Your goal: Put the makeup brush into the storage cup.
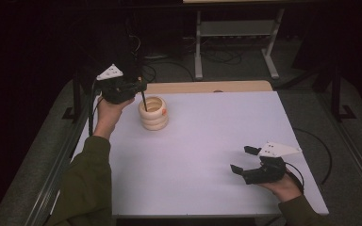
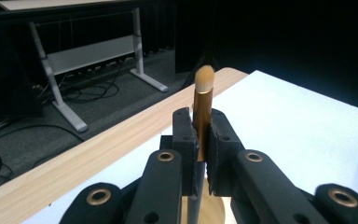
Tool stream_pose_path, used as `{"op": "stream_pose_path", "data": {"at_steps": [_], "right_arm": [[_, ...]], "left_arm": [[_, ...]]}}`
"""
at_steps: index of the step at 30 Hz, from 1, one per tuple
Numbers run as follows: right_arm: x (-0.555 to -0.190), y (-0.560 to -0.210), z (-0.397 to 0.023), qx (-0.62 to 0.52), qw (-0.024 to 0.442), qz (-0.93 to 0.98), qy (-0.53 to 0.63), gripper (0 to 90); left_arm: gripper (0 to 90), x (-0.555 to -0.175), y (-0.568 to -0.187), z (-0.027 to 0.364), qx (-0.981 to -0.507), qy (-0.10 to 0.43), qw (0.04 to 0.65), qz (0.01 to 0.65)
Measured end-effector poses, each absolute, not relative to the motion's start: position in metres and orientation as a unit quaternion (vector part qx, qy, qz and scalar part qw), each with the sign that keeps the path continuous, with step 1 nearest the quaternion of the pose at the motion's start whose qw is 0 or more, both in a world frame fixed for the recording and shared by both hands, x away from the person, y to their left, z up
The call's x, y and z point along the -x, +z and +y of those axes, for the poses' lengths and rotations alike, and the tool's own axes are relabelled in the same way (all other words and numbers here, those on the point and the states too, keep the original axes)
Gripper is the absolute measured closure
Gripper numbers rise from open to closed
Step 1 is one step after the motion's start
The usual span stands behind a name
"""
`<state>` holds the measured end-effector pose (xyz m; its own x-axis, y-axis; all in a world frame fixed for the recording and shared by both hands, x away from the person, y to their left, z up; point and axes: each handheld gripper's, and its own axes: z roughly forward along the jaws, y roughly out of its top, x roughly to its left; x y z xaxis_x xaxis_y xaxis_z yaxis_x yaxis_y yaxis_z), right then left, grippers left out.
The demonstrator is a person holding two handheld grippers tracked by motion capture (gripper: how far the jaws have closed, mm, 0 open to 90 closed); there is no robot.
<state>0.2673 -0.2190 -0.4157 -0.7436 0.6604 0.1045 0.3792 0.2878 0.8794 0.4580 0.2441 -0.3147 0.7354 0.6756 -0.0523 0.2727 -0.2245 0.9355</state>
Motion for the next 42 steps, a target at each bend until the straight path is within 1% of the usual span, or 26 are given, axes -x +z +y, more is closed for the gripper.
{"op": "stream_pose_path", "data": {"at_steps": [15, 32, 36, 39, 41, 42], "right_arm": [[-0.267, -0.416, -0.219, -0.33, 0.141, 0.79, 0.497, 12.5], [-0.267, -0.416, -0.219, -0.328, 0.14, 0.791, 0.496, 12.6], [-0.267, -0.416, -0.219, -0.329, 0.14, 0.791, 0.496, 12.5], [-0.267, -0.416, -0.219, -0.327, 0.141, 0.792, 0.496, 12.6], [-0.267, -0.416, -0.219, -0.327, 0.141, 0.792, 0.496, 12.6], [-0.267, -0.416, -0.219, -0.327, 0.141, 0.792, 0.496, 12.6]], "left_arm": [[83.6, -0.462, -0.332, 0.243, -0.767, 0.178, 0.525, 0.323], [82.8, -0.463, -0.341, 0.246, -0.768, 0.168, 0.519, 0.336], [76.1, -0.464, -0.342, 0.246, -0.771, 0.165, 0.516, 0.336], [68.1, -0.464, -0.343, 0.247, -0.768, 0.166, 0.517, 0.339], [58.2, -0.465, -0.342, 0.247, -0.768, 0.17, 0.514, 0.342], [54.7, -0.465, -0.342, 0.247, -0.767, 0.17, 0.516, 0.343]]}}
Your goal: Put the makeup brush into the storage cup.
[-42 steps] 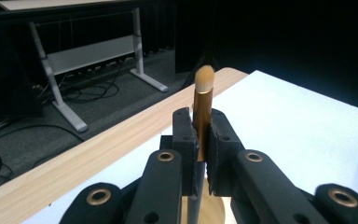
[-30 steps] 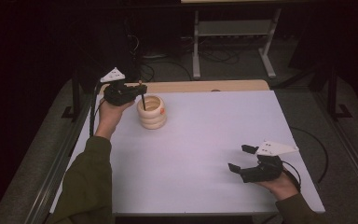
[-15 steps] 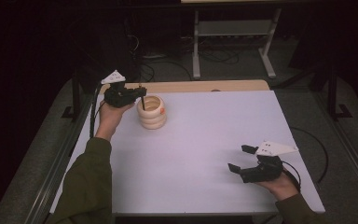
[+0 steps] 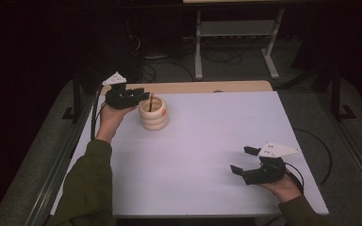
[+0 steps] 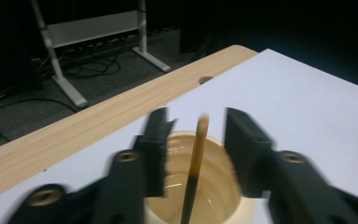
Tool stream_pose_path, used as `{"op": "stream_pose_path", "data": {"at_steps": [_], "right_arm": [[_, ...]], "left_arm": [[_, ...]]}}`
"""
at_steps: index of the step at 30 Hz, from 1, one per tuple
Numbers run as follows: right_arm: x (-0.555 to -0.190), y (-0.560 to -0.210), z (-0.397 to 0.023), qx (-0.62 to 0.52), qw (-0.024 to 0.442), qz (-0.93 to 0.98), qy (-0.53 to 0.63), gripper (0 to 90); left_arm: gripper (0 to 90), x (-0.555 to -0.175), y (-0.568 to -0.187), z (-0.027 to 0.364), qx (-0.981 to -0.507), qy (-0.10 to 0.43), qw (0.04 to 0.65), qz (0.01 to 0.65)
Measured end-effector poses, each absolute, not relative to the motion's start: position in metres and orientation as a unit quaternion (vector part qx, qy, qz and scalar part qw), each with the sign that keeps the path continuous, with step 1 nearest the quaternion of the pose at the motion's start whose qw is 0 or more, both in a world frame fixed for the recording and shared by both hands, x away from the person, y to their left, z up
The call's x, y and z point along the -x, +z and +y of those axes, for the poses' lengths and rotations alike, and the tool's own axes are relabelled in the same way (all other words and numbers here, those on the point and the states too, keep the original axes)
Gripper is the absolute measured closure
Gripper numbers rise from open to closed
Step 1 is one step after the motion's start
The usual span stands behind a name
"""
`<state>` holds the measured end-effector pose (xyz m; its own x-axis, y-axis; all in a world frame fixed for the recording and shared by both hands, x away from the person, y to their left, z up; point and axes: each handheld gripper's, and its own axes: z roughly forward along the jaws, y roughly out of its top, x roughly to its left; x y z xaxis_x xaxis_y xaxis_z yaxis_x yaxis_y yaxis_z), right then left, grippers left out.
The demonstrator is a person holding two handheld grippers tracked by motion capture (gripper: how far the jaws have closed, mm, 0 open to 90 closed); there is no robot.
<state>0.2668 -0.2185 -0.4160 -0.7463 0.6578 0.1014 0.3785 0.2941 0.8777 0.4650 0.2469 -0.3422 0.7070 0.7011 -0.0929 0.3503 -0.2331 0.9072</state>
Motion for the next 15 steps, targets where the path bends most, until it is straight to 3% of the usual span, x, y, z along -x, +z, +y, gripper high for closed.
{"op": "stream_pose_path", "data": {"at_steps": [9, 15], "right_arm": [[-0.2667, -0.4159, -0.2183, -0.327, 0.141, 0.792, 0.496, 12.6], [-0.2665, -0.4152, -0.219, -0.327, 0.143, 0.791, 0.497, 12.6]], "left_arm": [[21.3, -0.4637, -0.3409, 0.2453, -0.769, 0.174, 0.503, 0.355], [12.6, -0.4568, -0.3362, 0.2456, -0.78, 0.171, 0.494, 0.345]]}}
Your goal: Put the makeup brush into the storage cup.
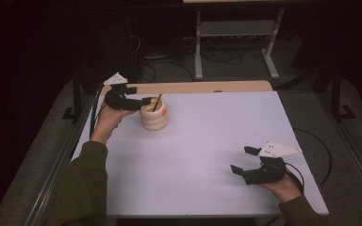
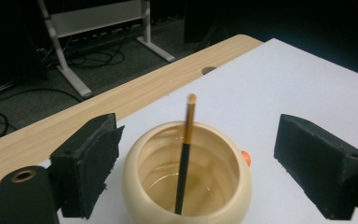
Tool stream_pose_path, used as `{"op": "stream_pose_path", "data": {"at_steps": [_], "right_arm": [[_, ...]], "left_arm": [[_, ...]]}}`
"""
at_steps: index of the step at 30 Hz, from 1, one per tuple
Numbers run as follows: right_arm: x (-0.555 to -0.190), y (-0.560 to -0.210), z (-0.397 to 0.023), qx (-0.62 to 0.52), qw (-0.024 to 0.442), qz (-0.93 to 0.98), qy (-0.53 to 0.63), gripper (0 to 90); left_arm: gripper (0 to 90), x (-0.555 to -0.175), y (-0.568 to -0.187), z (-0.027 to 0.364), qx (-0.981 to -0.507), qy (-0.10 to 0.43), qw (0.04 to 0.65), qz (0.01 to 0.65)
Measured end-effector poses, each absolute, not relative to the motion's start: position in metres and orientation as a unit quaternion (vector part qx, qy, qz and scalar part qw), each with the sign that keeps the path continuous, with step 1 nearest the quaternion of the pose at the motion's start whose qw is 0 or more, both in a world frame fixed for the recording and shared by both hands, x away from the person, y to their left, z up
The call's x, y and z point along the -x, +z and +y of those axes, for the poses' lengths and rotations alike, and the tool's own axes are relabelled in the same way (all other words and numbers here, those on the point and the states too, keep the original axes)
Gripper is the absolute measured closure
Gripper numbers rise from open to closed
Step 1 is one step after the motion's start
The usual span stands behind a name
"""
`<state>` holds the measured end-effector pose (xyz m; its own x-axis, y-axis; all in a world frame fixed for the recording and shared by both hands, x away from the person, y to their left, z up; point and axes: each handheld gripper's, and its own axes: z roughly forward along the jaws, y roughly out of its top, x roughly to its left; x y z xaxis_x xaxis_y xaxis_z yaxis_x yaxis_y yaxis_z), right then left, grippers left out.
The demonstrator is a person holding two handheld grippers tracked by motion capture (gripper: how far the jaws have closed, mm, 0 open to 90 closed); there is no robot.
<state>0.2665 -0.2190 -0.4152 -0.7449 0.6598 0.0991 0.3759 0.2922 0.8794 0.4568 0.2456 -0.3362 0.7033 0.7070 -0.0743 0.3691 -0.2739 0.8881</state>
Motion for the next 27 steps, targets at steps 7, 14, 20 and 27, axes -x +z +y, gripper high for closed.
{"op": "stream_pose_path", "data": {"at_steps": [7, 14, 20, 27], "right_arm": [[-0.266, -0.415, -0.219, -0.328, 0.144, 0.79, 0.498, 12.6], [-0.266, -0.414, -0.219, -0.328, 0.145, 0.79, 0.498, 12.6], [-0.266, -0.414, -0.219, -0.327, 0.147, 0.789, 0.499, 12.6], [-0.266, -0.413, -0.219, -0.327, 0.147, 0.789, 0.499, 12.6]], "left_arm": [[6.6, -0.445, -0.329, 0.247, -0.783, 0.165, 0.495, 0.338], [2.7, -0.433, -0.329, 0.247, -0.797, 0.156, 0.48, 0.332], [2.7, -0.42, -0.327, 0.248, -0.796, 0.157, 0.485, 0.326], [2.8, -0.401, -0.332, 0.253, -0.791, 0.156, 0.493, 0.327]]}}
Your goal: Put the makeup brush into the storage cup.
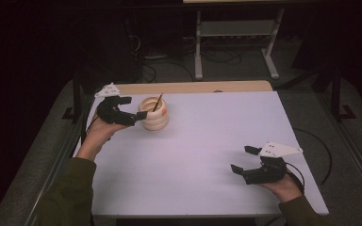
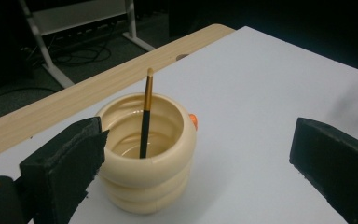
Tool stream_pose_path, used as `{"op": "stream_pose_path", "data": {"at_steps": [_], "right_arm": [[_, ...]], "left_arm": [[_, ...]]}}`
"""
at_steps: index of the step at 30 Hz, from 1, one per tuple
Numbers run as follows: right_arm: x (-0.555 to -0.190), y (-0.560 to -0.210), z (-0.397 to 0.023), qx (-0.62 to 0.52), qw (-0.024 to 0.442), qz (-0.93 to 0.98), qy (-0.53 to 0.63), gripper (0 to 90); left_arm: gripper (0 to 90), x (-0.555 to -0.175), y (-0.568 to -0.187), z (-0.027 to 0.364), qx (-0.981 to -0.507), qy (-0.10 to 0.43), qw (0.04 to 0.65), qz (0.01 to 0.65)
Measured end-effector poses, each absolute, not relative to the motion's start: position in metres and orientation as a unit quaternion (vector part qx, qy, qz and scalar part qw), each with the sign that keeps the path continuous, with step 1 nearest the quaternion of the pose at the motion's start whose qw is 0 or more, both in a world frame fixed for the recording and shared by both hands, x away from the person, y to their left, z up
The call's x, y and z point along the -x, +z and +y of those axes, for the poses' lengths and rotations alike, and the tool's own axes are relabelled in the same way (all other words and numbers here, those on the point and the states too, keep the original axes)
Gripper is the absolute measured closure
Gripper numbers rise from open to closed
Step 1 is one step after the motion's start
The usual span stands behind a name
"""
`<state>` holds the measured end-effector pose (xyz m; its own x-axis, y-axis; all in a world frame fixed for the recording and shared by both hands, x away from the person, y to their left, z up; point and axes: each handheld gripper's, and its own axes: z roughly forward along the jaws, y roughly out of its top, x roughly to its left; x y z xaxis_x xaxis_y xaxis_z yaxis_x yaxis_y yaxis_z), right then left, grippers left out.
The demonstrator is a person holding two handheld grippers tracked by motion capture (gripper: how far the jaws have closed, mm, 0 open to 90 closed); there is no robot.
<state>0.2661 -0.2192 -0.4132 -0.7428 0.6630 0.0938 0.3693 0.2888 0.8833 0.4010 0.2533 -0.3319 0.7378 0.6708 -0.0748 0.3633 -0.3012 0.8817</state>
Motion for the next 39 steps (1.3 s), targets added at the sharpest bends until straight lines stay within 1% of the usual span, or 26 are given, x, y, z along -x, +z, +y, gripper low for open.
{"op": "stream_pose_path", "data": {"at_steps": [12, 22, 39], "right_arm": [[-0.266, -0.413, -0.219, -0.327, 0.148, 0.788, 0.5, 12.6], [-0.266, -0.412, -0.219, -0.327, 0.149, 0.788, 0.5, 12.6], [-0.265, -0.411, -0.22, -0.33, 0.149, 0.786, 0.501, 12.6]], "left_arm": [[2.8, -0.37, -0.342, 0.266, -0.788, 0.164, 0.494, 0.33], [2.8, -0.349, -0.35, 0.268, -0.791, 0.165, 0.488, 0.33], [2.8, -0.319, -0.375, 0.27, -0.788, 0.152, 0.498, 0.33]]}}
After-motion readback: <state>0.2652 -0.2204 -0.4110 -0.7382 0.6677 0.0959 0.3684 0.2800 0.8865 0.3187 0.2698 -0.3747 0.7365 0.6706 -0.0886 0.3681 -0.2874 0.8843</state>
